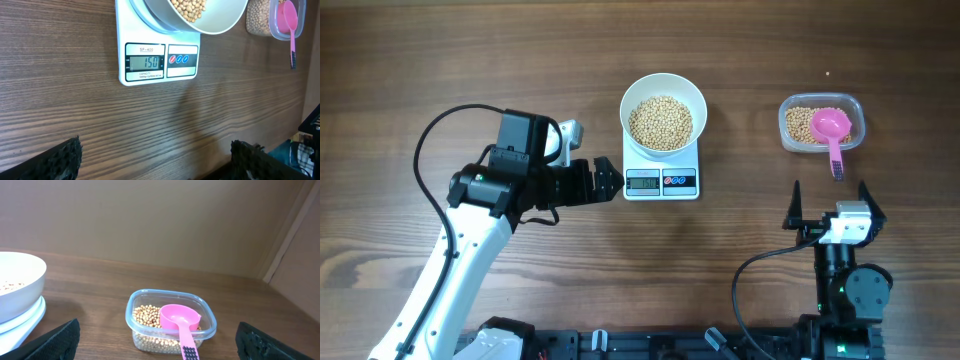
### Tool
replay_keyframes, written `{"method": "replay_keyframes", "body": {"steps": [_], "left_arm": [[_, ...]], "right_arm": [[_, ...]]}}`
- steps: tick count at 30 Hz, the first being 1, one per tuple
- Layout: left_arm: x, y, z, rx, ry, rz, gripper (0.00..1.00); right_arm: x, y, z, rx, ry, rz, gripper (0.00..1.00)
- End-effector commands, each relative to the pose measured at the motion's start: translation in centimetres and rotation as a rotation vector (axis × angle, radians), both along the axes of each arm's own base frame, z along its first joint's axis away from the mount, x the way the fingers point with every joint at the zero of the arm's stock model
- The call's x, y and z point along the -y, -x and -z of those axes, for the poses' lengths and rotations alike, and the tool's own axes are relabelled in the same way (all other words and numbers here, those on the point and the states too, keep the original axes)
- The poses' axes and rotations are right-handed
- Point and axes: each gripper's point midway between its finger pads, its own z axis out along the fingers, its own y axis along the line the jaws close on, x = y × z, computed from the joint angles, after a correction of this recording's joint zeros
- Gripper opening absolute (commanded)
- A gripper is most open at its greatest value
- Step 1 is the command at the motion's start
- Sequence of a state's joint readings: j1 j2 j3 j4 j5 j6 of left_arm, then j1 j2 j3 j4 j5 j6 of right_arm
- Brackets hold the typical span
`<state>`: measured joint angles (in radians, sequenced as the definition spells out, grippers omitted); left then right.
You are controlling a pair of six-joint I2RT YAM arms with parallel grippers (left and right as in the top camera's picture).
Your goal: Scoop item into bowl and weigh 150g on scale
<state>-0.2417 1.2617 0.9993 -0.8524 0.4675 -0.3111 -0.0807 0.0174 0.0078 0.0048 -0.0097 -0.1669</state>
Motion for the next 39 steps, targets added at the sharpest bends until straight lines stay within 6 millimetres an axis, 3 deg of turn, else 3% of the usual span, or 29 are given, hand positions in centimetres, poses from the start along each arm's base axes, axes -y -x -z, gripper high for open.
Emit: {"method": "replay_keyframes", "body": {"steps": [1, 35, 39], "left_arm": [[-0.20, -0.20, 0.13, 0.011, -0.014, 0.008, 1.00], [-0.20, -0.20, 0.13, 0.011, -0.014, 0.008, 1.00], [-0.98, -0.56, 0.49, 0.022, -0.061, -0.015, 1.00]], "right_arm": [[0.18, 0.06, -0.14, 0.008, 0.017, 0.012, 1.00], [0.18, 0.06, -0.14, 0.008, 0.017, 0.012, 1.00], [0.18, 0.06, -0.14, 0.008, 0.017, 0.012, 1.00]]}}
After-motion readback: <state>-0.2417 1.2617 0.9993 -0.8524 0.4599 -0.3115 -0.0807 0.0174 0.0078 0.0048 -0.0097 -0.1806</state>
